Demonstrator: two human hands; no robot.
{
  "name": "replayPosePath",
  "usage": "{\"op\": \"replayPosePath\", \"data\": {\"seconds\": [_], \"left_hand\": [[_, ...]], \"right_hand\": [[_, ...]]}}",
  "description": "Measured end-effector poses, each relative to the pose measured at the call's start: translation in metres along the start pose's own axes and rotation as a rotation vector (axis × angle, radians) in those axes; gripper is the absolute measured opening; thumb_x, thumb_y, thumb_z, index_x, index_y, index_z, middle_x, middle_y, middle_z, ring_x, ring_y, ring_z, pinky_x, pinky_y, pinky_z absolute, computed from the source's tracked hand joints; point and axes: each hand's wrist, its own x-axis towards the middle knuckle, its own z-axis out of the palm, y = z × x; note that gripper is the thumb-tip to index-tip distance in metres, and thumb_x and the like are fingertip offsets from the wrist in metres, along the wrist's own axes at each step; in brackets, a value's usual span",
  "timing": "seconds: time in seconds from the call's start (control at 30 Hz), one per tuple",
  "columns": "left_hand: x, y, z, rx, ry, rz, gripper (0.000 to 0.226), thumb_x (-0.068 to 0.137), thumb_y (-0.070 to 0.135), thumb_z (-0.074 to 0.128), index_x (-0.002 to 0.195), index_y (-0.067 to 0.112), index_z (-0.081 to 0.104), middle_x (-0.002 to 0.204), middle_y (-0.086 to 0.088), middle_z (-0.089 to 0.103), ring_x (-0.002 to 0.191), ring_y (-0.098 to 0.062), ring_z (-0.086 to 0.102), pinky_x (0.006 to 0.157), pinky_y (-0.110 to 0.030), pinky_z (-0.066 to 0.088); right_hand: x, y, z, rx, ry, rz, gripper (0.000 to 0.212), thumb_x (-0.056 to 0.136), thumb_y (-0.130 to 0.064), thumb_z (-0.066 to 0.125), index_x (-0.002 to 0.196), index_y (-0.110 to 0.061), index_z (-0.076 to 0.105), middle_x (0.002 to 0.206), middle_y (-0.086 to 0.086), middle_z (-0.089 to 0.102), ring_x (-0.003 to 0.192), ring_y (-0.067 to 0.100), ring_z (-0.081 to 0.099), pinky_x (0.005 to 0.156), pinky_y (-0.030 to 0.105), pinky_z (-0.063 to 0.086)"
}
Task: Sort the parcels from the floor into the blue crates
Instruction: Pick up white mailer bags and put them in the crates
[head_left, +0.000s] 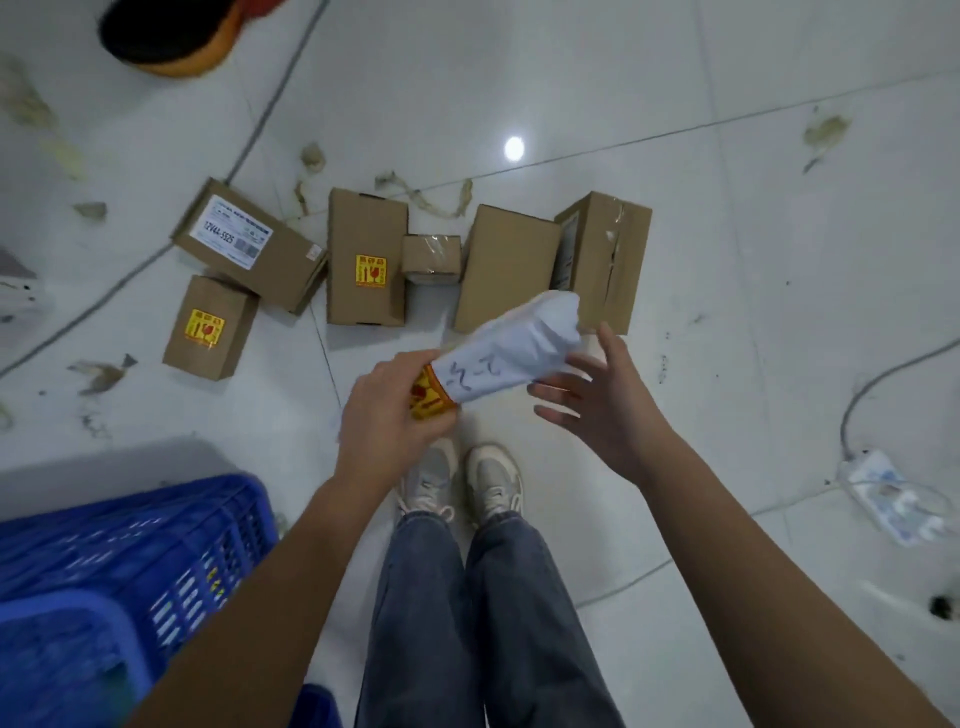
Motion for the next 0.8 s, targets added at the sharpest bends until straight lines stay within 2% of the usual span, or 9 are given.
{"op": "replayPosePath", "data": {"seconds": [0.1,0.2,0.3,0.43,0.5,0.6,0.67,0.73,0.8], "left_hand": [[-0.008,0.009,-0.02,-0.535,-0.034,-0.43,0.011,0.084,0.02,0.065,0.089,0.015,0.057,0.076,0.006,0.06,0.07,-0.012,0.055,0.065,-0.027,0.044],[-0.024,0.006,-0.039,-0.914,-0.007,-0.646,0.012,0.092,0.02,0.053,0.086,0.022,0.063,0.086,0.007,0.069,0.077,-0.008,0.064,0.064,-0.019,0.05],[-0.044,-0.003,-0.047,-0.966,0.052,-0.667,0.014,0.094,0.025,0.05,0.092,0.025,0.064,0.097,0.003,0.07,0.085,-0.01,0.065,0.069,-0.024,0.05],[-0.068,-0.022,-0.053,-1.095,0.2,-0.654,0.025,0.092,0.031,0.054,0.117,0.025,0.051,0.098,0.012,0.065,0.085,0.0,0.063,0.061,-0.013,0.053],[-0.081,-0.036,-0.051,-1.078,0.241,-0.657,0.037,0.089,0.031,0.06,0.123,0.023,0.048,0.1,0.013,0.064,0.087,0.001,0.062,0.064,-0.013,0.051],[-0.103,-0.057,-0.045,-0.982,0.245,-0.681,0.037,0.084,0.032,0.067,0.114,0.015,0.056,0.105,0.005,0.067,0.09,-0.006,0.064,0.067,-0.016,0.051],[-0.117,-0.071,-0.041,-1.015,0.24,-0.687,0.037,0.082,0.034,0.068,0.113,0.013,0.06,0.11,0.0,0.07,0.094,-0.013,0.067,0.075,-0.025,0.054],[-0.131,-0.084,-0.045,-1.062,0.26,-0.675,0.034,0.082,0.034,0.069,0.111,0.016,0.061,0.108,0.0,0.071,0.094,-0.014,0.068,0.079,-0.03,0.055],[-0.147,-0.097,-0.053,-1.109,0.318,-0.671,0.029,0.082,0.032,0.069,0.107,0.02,0.061,0.103,0.005,0.07,0.091,-0.012,0.067,0.077,-0.028,0.056]], "right_hand": [[-0.001,-0.005,0.004,-0.189,0.074,-0.061,0.056,0.091,-0.055,0.045,0.133,-0.019,0.043,0.122,0.006,0.054,0.115,0.022,0.054,0.098,0.04,0.048],[-0.009,-0.001,0.021,-0.384,-0.125,-0.005,0.075,0.076,-0.062,0.062,0.136,-0.022,0.043,0.129,0.0,0.058,0.119,0.021,0.057,0.09,0.037,0.052],[-0.017,0.008,0.047,-0.432,-0.316,0.014,0.056,0.081,-0.047,0.066,0.13,-0.022,0.052,0.12,0.003,0.067,0.107,0.024,0.066,0.089,0.041,0.055],[-0.024,0.025,0.084,-0.391,-0.323,-0.096,0.036,0.085,-0.03,0.066,0.119,-0.022,0.059,0.108,0.001,0.072,0.091,0.019,0.072,0.073,0.033,0.059],[-0.025,0.039,0.097,-0.373,-0.303,-0.109,0.025,0.086,-0.027,0.065,0.11,-0.027,0.06,0.102,-0.002,0.073,0.087,0.017,0.072,0.071,0.032,0.06],[-0.029,0.057,0.115,-0.439,-0.286,-0.135,0.032,0.086,-0.027,0.065,0.117,-0.021,0.06,0.109,0.003,0.072,0.093,0.021,0.071,0.079,0.038,0.059],[-0.034,0.069,0.123,-0.491,-0.281,-0.162,0.037,0.086,-0.028,0.065,0.122,-0.02,0.058,0.11,0.003,0.072,0.093,0.02,0.071,0.076,0.035,0.059],[-0.038,0.083,0.135,-0.515,-0.276,-0.157,0.04,0.087,-0.03,0.064,0.125,-0.018,0.056,0.114,0.003,0.07,0.096,0.021,0.07,0.075,0.033,0.058],[-0.044,0.098,0.152,-0.551,-0.29,-0.138,0.045,0.086,-0.035,0.065,0.126,-0.017,0.056,0.116,0.004,0.069,0.1,0.024,0.069,0.078,0.035,0.058]]}}
